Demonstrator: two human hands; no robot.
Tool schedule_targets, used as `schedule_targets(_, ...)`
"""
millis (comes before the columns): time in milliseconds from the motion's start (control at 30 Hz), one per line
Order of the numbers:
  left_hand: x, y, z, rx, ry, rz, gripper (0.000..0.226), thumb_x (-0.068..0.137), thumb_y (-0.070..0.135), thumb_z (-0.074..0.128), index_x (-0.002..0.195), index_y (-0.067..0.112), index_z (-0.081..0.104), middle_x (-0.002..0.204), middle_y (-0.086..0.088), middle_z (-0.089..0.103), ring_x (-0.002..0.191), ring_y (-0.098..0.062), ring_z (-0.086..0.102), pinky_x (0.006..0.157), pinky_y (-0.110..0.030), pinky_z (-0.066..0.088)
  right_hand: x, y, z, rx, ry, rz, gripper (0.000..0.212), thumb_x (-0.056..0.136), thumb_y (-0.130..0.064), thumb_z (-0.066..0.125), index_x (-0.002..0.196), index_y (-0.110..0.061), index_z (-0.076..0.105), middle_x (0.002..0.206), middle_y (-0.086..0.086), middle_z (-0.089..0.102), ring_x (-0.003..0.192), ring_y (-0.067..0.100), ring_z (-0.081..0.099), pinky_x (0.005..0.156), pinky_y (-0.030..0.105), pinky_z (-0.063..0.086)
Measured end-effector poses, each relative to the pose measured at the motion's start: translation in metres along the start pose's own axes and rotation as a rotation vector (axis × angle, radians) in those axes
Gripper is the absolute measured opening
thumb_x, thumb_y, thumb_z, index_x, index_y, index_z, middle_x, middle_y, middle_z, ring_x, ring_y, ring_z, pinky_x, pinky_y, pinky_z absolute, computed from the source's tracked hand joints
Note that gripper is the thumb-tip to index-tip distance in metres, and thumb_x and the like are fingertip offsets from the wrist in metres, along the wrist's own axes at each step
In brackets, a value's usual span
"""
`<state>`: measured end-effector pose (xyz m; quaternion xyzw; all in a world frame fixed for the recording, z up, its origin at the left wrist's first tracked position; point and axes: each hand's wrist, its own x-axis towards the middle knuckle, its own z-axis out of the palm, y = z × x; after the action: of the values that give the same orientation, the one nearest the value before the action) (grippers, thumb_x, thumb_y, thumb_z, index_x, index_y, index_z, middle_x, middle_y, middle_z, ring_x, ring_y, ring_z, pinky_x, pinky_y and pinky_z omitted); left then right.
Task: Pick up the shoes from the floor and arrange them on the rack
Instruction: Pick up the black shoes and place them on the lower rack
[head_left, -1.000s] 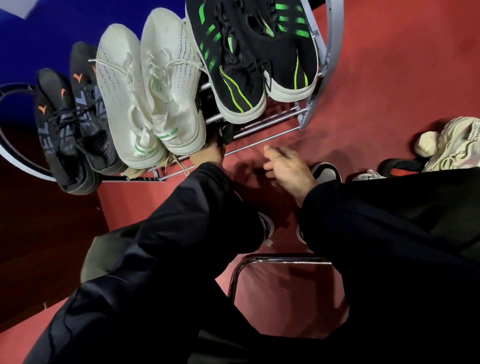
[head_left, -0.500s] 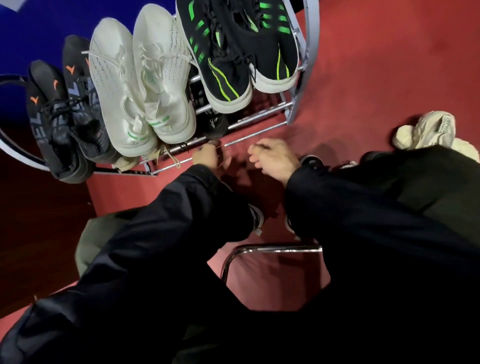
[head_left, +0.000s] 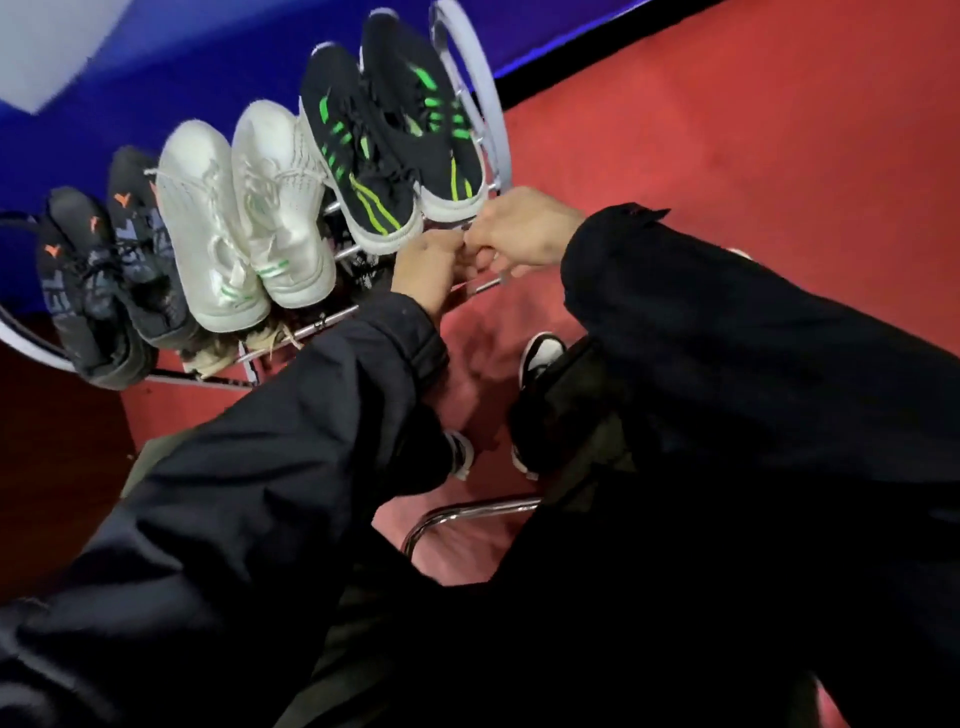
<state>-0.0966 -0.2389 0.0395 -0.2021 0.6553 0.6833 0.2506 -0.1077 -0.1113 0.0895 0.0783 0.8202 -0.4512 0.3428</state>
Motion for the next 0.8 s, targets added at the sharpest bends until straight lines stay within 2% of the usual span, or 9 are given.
schedule_targets(167, 0.0, 0.056, 0.102, 0.27, -0.165, 0.195, 0.012, 0.095, 0.017, 0.05, 0.094, 0.011, 0.061, 0.078, -0.004, 0.06, 0.054, -0.009, 0.051, 0.045, -0.017, 0.039, -0.048, 0.045, -0.095, 0.181, 0.282, -0.079, 0.014, 0.1, -0.022, 0.054, 0.091, -0.019, 0.064, 0.089, 0.002, 0.069, 0.074, 0.014, 0.063, 0.063, 0.026, 0.046)
schedule_targets(233, -0.001, 0.057, 0.155, 0.409, -0.237, 0.235, 0.013, 0.096, 0.02, 0.049, 0.095, 0.015, 0.061, 0.083, -0.002, 0.061, 0.06, -0.01, 0.053, 0.051, -0.019, 0.044, -0.07, 0.084, -0.124, 0.29, 0.384, -0.07, 0.015, 0.1, -0.022, 0.054, 0.087, -0.02, 0.062, 0.09, 0.002, 0.07, 0.075, 0.014, 0.065, 0.067, 0.028, 0.049)
schedule_targets(333, -0.007, 0.037, 0.235, 0.613, -0.373, 0.261, 0.012, 0.096, 0.023, 0.05, 0.09, 0.018, 0.059, 0.083, -0.004, 0.064, 0.07, -0.018, 0.057, 0.063, -0.031, 0.047, -0.102, 0.156, -0.144, 0.52, 0.535, -0.009, 0.022, 0.098, -0.015, 0.053, 0.078, -0.02, 0.058, 0.072, -0.003, 0.067, 0.07, 0.018, 0.062, 0.062, 0.028, 0.046)
schedule_targets(400, -0.015, 0.014, 0.281, 0.716, -0.476, 0.223, 0.013, 0.095, 0.026, 0.054, 0.082, 0.023, 0.057, 0.076, 0.0, 0.062, 0.072, -0.02, 0.059, 0.067, -0.032, 0.045, -0.12, 0.208, -0.143, 0.723, 0.648, 0.04, 0.025, 0.098, -0.011, 0.054, 0.074, -0.018, 0.055, 0.059, -0.006, 0.062, 0.062, 0.019, 0.059, 0.056, 0.027, 0.044)
schedule_targets(533, -0.04, -0.05, 0.328, 0.848, -0.62, 0.129, 0.014, 0.089, 0.034, 0.055, 0.079, 0.024, 0.059, 0.077, 0.006, 0.059, 0.09, -0.024, 0.067, 0.075, -0.033, 0.048, -0.146, 0.319, -0.104, 0.982, 0.857, 0.266, 0.012, 0.098, -0.014, 0.056, 0.087, -0.014, 0.06, 0.071, 0.004, 0.064, 0.054, 0.013, 0.059, 0.052, 0.023, 0.045)
schedule_targets(633, -0.054, -0.103, 0.323, 0.986, -0.649, 0.12, 0.022, 0.092, 0.022, 0.053, 0.081, 0.008, 0.065, 0.072, -0.004, 0.062, 0.077, -0.029, 0.06, 0.069, -0.033, 0.046, -0.144, 0.4, -0.04, 1.017, 0.877, 0.566, 0.012, 0.096, -0.01, 0.053, 0.086, -0.009, 0.06, 0.073, 0.013, 0.061, 0.047, 0.015, 0.054, 0.045, 0.022, 0.04)
schedule_targets(700, -0.059, -0.125, 0.316, 1.134, -0.674, 0.116, 0.025, 0.09, 0.02, 0.051, 0.069, 0.008, 0.059, 0.07, -0.009, 0.06, 0.076, -0.037, 0.057, 0.058, -0.034, 0.041, -0.13, 0.448, 0.013, 0.98, 0.791, 0.758, 0.014, 0.091, -0.02, 0.058, 0.082, -0.01, 0.061, 0.079, 0.017, 0.061, 0.058, 0.023, 0.056, 0.05, 0.029, 0.043)
schedule_targets(767, -0.059, -0.137, 0.314, 1.15, -0.687, 0.07, 0.017, 0.091, 0.027, 0.052, 0.083, 0.016, 0.063, 0.085, -0.006, 0.068, 0.087, -0.031, 0.062, 0.069, -0.033, 0.047, -0.104, 0.493, 0.064, 0.902, 0.702, 0.843, 0.03, 0.075, -0.039, 0.06, 0.088, -0.014, 0.067, 0.085, 0.016, 0.069, 0.074, 0.03, 0.064, 0.066, 0.042, 0.054)
schedule_targets(800, -0.058, -0.139, 0.315, 1.141, -0.67, 0.048, 0.016, 0.091, 0.031, 0.053, 0.093, 0.02, 0.065, 0.095, -0.005, 0.071, 0.094, -0.028, 0.064, 0.078, -0.033, 0.05, -0.096, 0.499, 0.081, 0.887, 0.679, 0.825, 0.034, 0.071, -0.04, 0.059, 0.093, -0.016, 0.069, 0.091, 0.016, 0.073, 0.08, 0.03, 0.066, 0.074, 0.044, 0.057)
